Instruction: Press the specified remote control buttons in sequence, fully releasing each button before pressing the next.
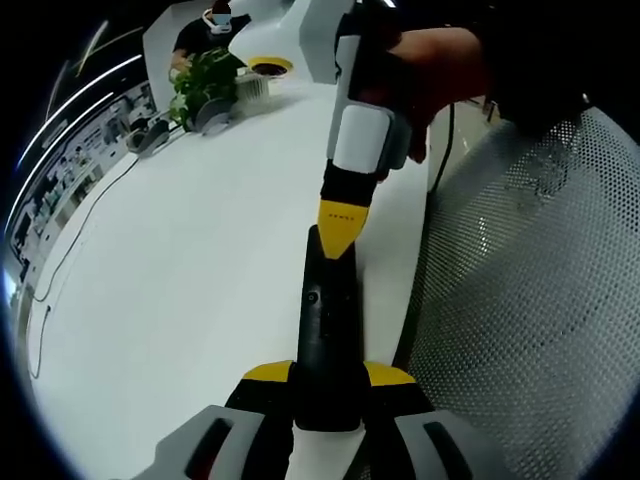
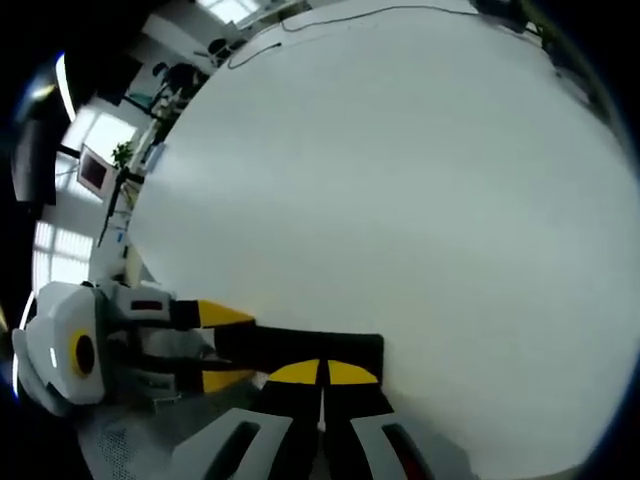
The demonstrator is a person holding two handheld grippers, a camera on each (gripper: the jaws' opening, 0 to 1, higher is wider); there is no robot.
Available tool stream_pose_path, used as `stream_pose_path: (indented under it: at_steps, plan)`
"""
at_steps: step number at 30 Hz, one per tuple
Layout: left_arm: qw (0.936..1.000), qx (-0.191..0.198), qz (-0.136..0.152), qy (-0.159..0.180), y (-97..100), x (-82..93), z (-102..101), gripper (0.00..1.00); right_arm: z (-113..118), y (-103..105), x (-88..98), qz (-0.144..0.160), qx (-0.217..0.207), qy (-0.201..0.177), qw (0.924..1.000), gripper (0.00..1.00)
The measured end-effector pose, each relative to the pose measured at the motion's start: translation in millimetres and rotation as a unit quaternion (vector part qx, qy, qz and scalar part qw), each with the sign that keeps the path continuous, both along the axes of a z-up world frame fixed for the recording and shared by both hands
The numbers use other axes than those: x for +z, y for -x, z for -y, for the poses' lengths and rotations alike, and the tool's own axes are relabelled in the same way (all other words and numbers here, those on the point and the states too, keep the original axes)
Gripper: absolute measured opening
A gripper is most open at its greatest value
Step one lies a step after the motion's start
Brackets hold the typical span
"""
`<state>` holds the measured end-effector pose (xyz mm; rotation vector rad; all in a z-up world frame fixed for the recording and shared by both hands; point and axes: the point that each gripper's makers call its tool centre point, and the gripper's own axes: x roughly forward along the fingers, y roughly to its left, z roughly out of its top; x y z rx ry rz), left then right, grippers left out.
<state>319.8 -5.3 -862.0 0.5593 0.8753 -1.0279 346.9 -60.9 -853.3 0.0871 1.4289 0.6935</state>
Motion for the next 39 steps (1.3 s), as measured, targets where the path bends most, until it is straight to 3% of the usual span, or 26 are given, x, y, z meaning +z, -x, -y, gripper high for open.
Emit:
stream_pose_path:
  at_steps: [12, 25, 35, 39]
  plan:
    - [1.0, -0.002, 0.003, 0.003, 0.0, 0.2, 0.5, 0.25, 0.7, -0.2, 1.1, -0.002, 0.003, 0.006, 1.0, 0.0]
    - [1.0, 0.001, 0.003, 0.005, 0.0, 0.3, 1.1, 0.25, -7.6, -7.3, 9.1, 0.022, 0.0, -0.021, 0.9995, 0.0]
    - [1.0, 0.001, 0.003, 0.006, 0.2, -0.1, 0.9, 0.25, -9.8, -7.7, 4.7, 0.042, 0.015, -0.01, 0.9989, 0.0]
    - [1.0, 0.001, 0.003, 0.006, 0.6, 0.2, 1.0, 0.25, -14.0, -10.1, 8.0, 0.043, 0.003, -0.032, 0.9986, 0.0]
